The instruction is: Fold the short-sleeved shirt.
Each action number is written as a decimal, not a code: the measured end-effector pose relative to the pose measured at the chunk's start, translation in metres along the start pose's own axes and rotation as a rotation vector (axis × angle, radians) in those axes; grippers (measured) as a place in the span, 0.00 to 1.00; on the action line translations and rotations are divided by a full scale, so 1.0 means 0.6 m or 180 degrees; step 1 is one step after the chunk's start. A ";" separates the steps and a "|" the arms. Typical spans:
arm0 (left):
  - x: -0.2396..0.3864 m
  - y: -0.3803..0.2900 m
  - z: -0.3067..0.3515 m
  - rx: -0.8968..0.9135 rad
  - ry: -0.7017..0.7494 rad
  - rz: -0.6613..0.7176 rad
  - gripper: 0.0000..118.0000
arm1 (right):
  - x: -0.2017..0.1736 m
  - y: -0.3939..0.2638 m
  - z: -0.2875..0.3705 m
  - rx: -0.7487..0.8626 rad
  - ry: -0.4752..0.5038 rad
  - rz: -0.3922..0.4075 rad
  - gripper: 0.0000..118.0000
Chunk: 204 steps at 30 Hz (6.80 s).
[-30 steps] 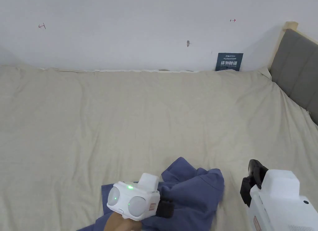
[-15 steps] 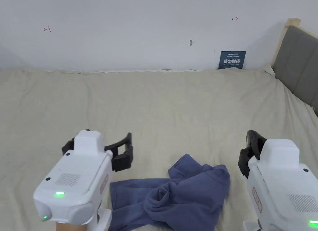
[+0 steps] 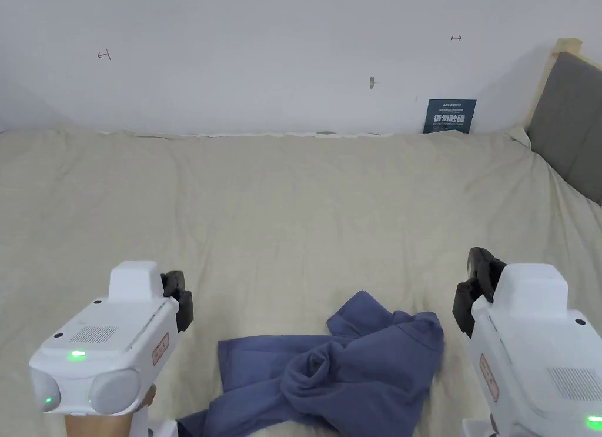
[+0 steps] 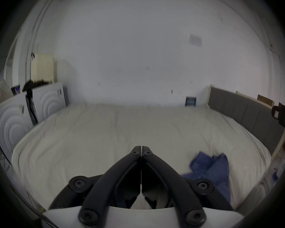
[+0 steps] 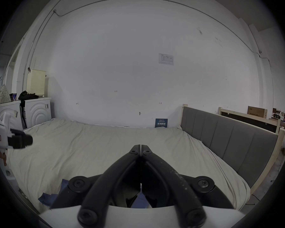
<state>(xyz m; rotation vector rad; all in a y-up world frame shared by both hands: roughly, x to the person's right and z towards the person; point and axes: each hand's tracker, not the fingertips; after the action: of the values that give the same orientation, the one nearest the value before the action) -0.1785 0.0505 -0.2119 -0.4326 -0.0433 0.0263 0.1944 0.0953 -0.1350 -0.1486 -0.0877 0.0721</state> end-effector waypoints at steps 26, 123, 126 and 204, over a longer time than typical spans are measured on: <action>0.005 -0.230 -0.097 -0.1917 -0.0224 0.0513 0.07 | 0.007 -0.072 -0.044 -0.0473 0.0009 0.0017 0.01; -0.295 -0.206 -0.102 -0.2006 0.0703 0.0831 0.07 | 0.079 -0.336 -0.141 -0.2709 0.0178 -0.0427 0.09; -0.266 -0.213 -0.077 -0.2013 0.0738 0.0778 0.07 | 0.066 -0.336 -0.120 -0.2715 0.0163 -0.0297 0.09; -0.155 0.041 -0.496 -0.1435 0.0134 -0.0004 0.03 | 0.106 -0.135 -0.514 -0.1921 -0.0414 -0.0442 0.52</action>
<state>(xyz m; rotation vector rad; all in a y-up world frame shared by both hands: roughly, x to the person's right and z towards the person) -0.2575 -0.0549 -0.4954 -0.8837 -0.0075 0.0057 0.2914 -0.0240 -0.4215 -0.7402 -0.2484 -0.0863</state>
